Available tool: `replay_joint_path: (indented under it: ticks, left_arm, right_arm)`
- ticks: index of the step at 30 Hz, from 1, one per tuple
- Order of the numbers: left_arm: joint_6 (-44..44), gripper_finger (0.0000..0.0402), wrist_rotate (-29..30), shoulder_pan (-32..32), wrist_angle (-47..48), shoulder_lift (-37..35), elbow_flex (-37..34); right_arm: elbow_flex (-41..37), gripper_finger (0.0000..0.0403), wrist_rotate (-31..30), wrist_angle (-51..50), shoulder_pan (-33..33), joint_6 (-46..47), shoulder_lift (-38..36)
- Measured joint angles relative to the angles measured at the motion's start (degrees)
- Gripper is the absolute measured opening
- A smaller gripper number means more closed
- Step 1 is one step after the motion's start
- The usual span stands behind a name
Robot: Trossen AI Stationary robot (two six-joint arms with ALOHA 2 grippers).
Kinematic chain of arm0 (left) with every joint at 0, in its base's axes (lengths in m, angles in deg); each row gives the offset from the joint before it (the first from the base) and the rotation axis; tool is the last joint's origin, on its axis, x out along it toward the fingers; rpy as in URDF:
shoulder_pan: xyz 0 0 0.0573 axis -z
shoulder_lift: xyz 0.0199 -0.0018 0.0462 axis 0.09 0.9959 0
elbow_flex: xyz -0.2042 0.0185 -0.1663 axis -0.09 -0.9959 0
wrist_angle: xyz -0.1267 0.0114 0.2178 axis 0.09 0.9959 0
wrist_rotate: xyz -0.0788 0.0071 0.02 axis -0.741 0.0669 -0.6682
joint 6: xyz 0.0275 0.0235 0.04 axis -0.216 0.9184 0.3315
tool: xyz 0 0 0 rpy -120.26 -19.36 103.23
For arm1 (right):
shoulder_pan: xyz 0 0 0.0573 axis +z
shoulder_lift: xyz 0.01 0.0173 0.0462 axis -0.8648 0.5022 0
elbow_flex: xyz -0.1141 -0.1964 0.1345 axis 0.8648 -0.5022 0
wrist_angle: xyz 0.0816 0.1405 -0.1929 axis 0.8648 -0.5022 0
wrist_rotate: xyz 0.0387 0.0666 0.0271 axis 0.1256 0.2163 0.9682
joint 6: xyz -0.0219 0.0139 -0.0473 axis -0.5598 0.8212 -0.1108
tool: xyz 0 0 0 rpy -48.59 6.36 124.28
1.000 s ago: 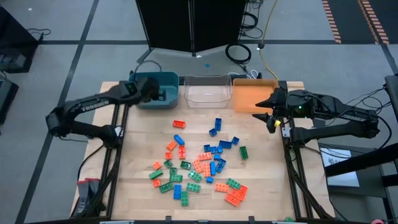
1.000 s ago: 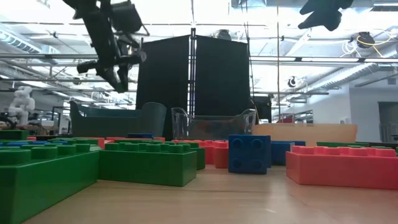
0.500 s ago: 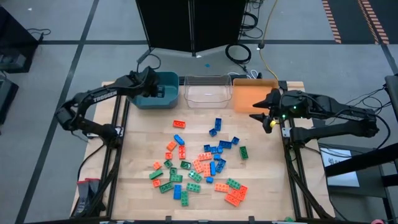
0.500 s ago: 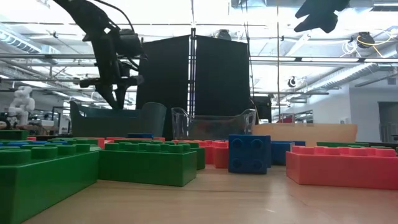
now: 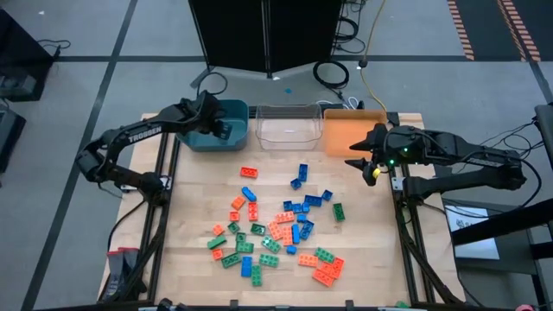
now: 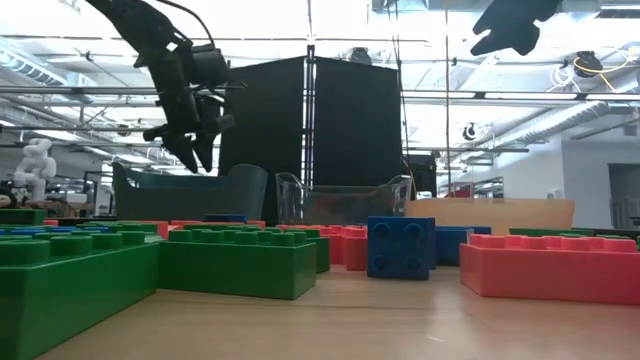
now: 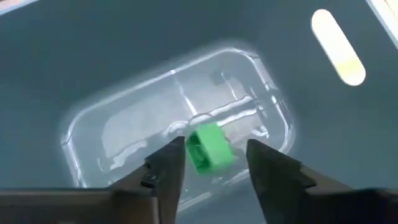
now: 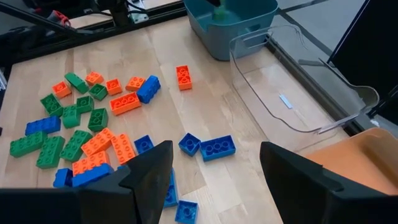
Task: Sort blocks
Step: Put the green game piece into the blue bin
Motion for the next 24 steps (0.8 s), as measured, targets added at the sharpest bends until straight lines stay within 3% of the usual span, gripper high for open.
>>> replay_joint_path:
  ticks: [6,12,17,21,24]
  left_arm:
    - [-1.38,0.0235,0.23,0.0,-0.84,0.0,0.0]
    - [-2.62,0.023,-11.92,3.99,-1.09,-3.19,2.31]
    - [-2.34,0.0218,-14.66,15.44,-0.27,-10.45,5.04]
    - [-7.78,0.0217,-14.69,28.7,4.23,-14.57,5.81]
    - [-14.13,0.0217,-11.44,39.9,8.25,-15.32,5.81]
  right_arm:
    - [0.0,0.024,0.0,-0.02,0.0,-0.06,0.0]
    - [0.0,0.024,0.02,-0.07,0.0,-0.42,0.0]
    - [0.0,0.024,0.02,-0.09,0.0,-0.42,0.0]
    - [0.0,0.024,0.02,-0.1,0.0,-0.26,0.0]
    - [0.0,0.024,0.02,-0.11,0.0,-0.26,0.0]
